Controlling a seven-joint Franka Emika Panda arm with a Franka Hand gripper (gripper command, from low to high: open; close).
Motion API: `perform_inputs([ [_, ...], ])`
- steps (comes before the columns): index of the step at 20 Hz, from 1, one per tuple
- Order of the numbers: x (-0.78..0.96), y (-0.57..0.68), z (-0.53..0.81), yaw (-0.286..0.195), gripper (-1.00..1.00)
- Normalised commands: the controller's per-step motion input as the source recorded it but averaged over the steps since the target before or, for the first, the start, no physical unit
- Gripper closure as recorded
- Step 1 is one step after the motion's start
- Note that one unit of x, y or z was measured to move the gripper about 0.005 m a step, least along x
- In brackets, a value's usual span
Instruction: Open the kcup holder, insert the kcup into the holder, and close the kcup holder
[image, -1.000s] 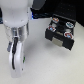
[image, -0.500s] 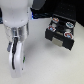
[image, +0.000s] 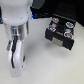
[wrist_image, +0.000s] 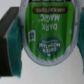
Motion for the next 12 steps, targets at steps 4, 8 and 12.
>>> perform_inputs([
  [4,0.01,0.44,0.94,0.005,1.00],
  [8,0.02,0.51,0.86,0.036,1.00],
  [12,0.03,0.59,0.77,0.047,1.00],
])
